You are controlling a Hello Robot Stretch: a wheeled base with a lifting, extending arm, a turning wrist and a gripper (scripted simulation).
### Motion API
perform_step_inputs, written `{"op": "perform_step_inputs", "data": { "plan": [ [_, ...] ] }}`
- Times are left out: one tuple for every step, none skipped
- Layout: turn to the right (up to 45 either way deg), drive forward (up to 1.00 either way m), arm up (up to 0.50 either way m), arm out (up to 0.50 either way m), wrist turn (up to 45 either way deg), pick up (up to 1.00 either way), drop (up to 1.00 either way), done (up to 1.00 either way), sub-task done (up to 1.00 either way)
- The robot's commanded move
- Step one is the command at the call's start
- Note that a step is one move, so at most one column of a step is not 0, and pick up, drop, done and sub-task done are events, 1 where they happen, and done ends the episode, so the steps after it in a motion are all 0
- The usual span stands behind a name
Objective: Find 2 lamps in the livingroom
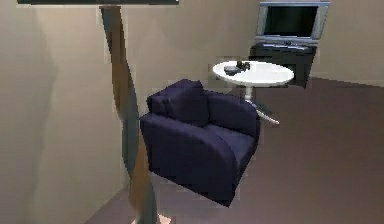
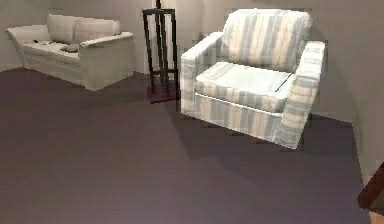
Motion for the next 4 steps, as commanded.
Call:
{"op": "perform_step_inputs", "data": {
  "plan": [
    [-18.0, 0.00, 0.00, 0.00, 0.0, 0.00, 0.00, 0.00, 0.00],
    [0.0, 0.00, 0.00, 0.00, 0.0, 0.00, 0.00, 0.00, 1.00],
    [45.0, 0.00, 0.00, 0.00, 0.0, 0.00, 0.00, 0.00, 0.00],
    [45.0, 0.00, 0.00, 0.00, 0.0, 0.00, 0.00, 0.00, 0.00]
  ]
}}
